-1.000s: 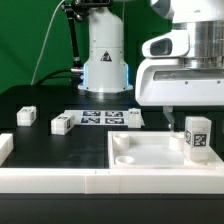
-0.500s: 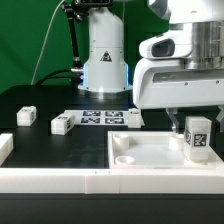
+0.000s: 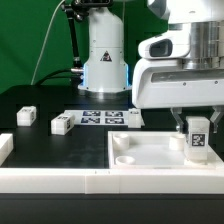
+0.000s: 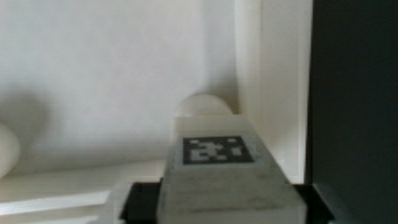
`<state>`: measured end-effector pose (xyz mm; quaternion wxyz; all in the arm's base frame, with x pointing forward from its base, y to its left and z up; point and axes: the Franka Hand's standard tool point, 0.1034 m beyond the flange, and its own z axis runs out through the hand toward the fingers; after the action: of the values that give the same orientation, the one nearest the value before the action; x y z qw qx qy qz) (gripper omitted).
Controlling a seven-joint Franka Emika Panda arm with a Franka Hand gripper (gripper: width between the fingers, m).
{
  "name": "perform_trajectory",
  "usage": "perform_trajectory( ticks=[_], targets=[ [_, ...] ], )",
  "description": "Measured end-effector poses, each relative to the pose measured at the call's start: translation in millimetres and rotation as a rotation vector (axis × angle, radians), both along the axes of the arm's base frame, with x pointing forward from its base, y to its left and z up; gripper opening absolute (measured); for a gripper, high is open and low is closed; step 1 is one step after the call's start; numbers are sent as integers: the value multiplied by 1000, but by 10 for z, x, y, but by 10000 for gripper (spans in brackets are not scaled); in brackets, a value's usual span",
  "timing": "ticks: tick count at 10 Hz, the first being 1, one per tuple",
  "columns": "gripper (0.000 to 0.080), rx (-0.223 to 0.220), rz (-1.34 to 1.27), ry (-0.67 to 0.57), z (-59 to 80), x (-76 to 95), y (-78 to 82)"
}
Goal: Assemble one leg
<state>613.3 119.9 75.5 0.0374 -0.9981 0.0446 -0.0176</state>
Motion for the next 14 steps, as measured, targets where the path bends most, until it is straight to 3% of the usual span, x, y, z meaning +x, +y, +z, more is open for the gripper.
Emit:
perform_trajectory(
  ticks=[11, 14],
  targets=[
    [290, 82, -1152, 103, -17, -9, 55],
    [290, 86, -1225, 113, -18, -7, 52]
  ],
)
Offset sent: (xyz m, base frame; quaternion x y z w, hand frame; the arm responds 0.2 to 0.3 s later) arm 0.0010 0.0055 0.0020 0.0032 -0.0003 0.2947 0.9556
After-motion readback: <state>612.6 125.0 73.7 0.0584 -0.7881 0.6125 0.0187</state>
